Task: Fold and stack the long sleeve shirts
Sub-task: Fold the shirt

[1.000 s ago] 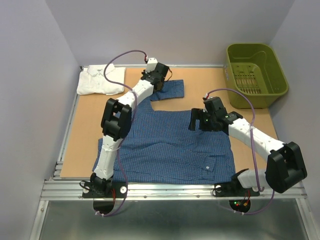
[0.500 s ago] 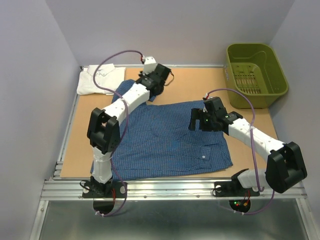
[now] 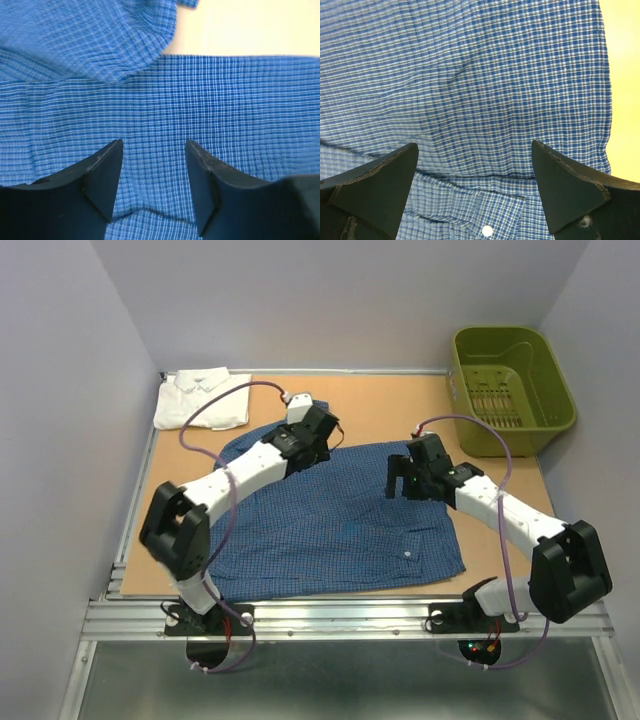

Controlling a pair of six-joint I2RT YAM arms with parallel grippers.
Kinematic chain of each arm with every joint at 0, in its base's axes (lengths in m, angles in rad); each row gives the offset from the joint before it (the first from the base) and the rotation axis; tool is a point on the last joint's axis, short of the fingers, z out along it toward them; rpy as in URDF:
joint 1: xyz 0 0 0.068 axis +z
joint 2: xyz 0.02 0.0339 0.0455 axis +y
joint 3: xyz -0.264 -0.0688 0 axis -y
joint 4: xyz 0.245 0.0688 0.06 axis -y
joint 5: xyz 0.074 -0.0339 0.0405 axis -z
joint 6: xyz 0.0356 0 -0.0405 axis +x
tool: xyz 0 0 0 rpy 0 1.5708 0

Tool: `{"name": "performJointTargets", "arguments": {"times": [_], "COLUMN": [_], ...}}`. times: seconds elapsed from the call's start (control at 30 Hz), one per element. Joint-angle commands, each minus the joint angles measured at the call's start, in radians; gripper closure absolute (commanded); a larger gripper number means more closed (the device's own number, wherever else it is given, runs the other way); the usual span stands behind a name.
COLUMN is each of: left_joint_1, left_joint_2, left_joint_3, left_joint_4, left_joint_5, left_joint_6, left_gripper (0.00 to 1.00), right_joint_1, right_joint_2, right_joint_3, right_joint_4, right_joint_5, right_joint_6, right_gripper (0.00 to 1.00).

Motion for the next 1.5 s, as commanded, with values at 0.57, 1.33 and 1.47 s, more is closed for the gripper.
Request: {"name": "performJointTargets", "arguments": {"times": [0.57, 1.33, 1.47], "left_joint_1": [0.421, 0.507, 0.507], "left_joint_2": [-0.280, -0.455, -0.426], "left_joint_3": [-0.560, -0.620, -0.441], "left_joint_4": [0.194, 0.139, 0.246], "left_joint_5": [0.249, 0.278, 0.275], "left_joint_6": [-0.079, 0.011, 0.150], "left_gripper": [0.32, 0.32, 0.29], "right_joint_1": [-0.088, -0.237, -0.235], "right_joint_2": [0.344, 0.066, 0.013], "right_joint_3": [0.153, -0.043, 0.009], "right_joint_4": [0.072, -0.041, -0.041], "right_joint_5": [0.049, -0.009, -0.106], "right_joint_6": [0.078, 0.081, 0.004], "right_gripper": [0.43, 0.32, 0.20]}}
